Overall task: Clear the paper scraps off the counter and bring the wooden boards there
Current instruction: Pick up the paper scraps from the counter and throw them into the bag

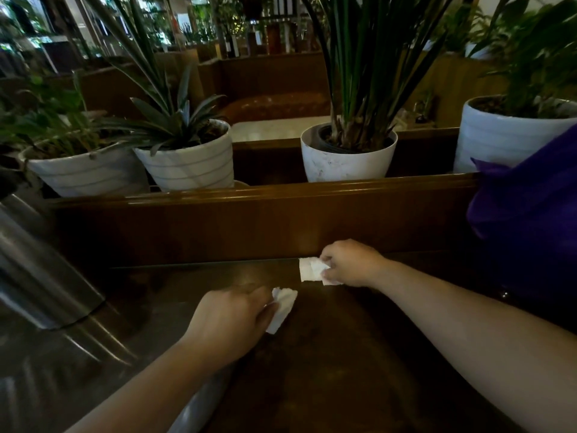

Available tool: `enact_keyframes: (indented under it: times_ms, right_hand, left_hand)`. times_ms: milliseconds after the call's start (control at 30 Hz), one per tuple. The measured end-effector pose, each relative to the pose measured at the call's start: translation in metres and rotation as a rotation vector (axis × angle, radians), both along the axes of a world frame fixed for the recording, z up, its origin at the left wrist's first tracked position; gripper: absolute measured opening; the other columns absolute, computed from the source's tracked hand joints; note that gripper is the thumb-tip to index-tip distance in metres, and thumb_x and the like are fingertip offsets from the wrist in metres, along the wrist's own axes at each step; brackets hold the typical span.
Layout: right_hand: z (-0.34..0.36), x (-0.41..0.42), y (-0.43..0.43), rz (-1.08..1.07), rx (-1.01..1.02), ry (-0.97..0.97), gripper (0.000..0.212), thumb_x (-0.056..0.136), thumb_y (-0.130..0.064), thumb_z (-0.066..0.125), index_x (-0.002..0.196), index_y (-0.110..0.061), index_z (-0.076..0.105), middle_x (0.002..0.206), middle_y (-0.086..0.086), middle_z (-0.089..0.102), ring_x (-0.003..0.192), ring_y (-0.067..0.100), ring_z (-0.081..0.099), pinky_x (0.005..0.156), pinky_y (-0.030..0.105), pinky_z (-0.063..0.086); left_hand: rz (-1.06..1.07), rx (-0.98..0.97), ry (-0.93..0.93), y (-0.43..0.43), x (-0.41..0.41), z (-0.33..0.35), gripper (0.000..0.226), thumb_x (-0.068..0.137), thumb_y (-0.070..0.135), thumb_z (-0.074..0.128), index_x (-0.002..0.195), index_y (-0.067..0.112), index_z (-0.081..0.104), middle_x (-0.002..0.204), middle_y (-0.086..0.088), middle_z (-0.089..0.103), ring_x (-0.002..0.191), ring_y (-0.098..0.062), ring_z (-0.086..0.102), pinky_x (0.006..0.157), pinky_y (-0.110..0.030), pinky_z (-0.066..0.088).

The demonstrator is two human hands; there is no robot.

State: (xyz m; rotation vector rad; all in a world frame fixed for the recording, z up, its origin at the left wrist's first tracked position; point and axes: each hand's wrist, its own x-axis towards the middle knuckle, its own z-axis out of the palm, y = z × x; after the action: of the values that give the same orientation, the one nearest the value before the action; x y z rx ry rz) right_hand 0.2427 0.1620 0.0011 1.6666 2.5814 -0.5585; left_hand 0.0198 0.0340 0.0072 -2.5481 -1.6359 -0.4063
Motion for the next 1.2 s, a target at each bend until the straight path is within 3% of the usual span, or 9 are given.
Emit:
enact_keyframes:
  times_ms: [133,233,400,533,733,867,1033,1200]
  right_hand:
    - [0.001,0.005,-0.004,0.023,0.015,0.012,0.013,0.092,-0.031,0.058,0.103,-0.027,0.062,0.098,-0.008,0.058,0.087,0.011,0.056,0.072,0.030,0.048]
    - [0.013,0.021,-0.013,0.037,0.047,0.064,0.005,0.091,-0.032,0.060,0.095,-0.029,0.060,0.091,-0.011,0.056,0.084,0.009,0.056,0.066,0.028,0.045]
    - [0.043,0.073,-0.041,-0.031,0.097,0.137,0.003,0.089,-0.032,0.063,0.088,-0.030,0.061,0.075,-0.014,0.053,0.069,0.001,0.050,0.059,0.026,0.039]
    - [0.047,0.113,-0.058,-0.157,0.122,0.113,0.001,0.090,-0.033,0.062,0.090,-0.033,0.061,0.079,-0.013,0.055,0.072,0.003,0.053,0.061,0.025,0.041]
    - [0.029,0.146,-0.072,-0.292,0.065,0.129,0.005,0.090,-0.031,0.062,0.091,-0.027,0.065,0.080,-0.011,0.060,0.073,0.005,0.058,0.059,0.023,0.042]
    - [0.012,0.153,-0.077,-0.285,0.044,-0.034,0.018,0.088,-0.039,0.061,0.082,-0.022,0.064,0.079,-0.002,0.065,0.071,0.014,0.061,0.060,0.029,0.045]
    - [0.005,0.155,-0.080,-0.281,0.082,-0.128,0.039,0.081,-0.058,0.059,0.092,-0.021,0.063,0.084,-0.003,0.065,0.073,0.011,0.060,0.063,0.029,0.046]
    - [0.000,0.155,-0.077,-0.234,0.116,-0.090,0.030,0.085,-0.051,0.058,0.097,-0.024,0.056,0.071,-0.013,0.047,0.064,0.003,0.046,0.053,0.025,0.032]
  left_hand:
    - [-0.005,0.031,-0.028,0.006,0.002,0.000,0.020,0.091,0.042,0.045,0.089,0.031,0.060,0.066,0.013,0.055,0.048,0.000,0.042,0.044,-0.010,0.022]
    - [0.043,-0.075,-0.079,0.018,0.005,0.003,0.015,0.095,0.042,0.043,0.093,0.032,0.055,0.073,0.013,0.051,0.059,-0.003,0.048,0.051,-0.017,0.035]
    - [0.046,-0.154,-0.094,0.042,0.020,0.000,0.015,0.095,0.040,0.044,0.097,0.031,0.055,0.075,0.014,0.051,0.065,-0.002,0.051,0.055,-0.019,0.039]
    - [-0.007,-0.139,-0.073,0.051,0.043,-0.004,0.015,0.095,0.039,0.045,0.093,0.030,0.056,0.072,0.014,0.049,0.061,-0.002,0.050,0.051,-0.019,0.036]
    - [-0.101,-0.150,-0.076,0.055,0.075,0.002,0.019,0.094,0.040,0.045,0.098,0.028,0.059,0.082,0.009,0.061,0.065,-0.004,0.055,0.059,-0.029,0.053]
    - [-0.124,-0.144,-0.078,0.055,0.092,0.006,0.020,0.094,0.041,0.045,0.099,0.028,0.059,0.084,0.009,0.062,0.068,-0.006,0.056,0.059,-0.028,0.052]
    - [-0.181,-0.089,-0.071,0.050,0.106,0.007,0.021,0.094,0.039,0.047,0.102,0.026,0.061,0.082,0.011,0.059,0.066,-0.006,0.054,0.057,-0.024,0.047]
    - [-0.184,-0.091,-0.075,0.044,0.118,0.008,0.020,0.094,0.039,0.046,0.099,0.027,0.061,0.081,0.011,0.059,0.065,-0.005,0.053,0.055,-0.022,0.044]
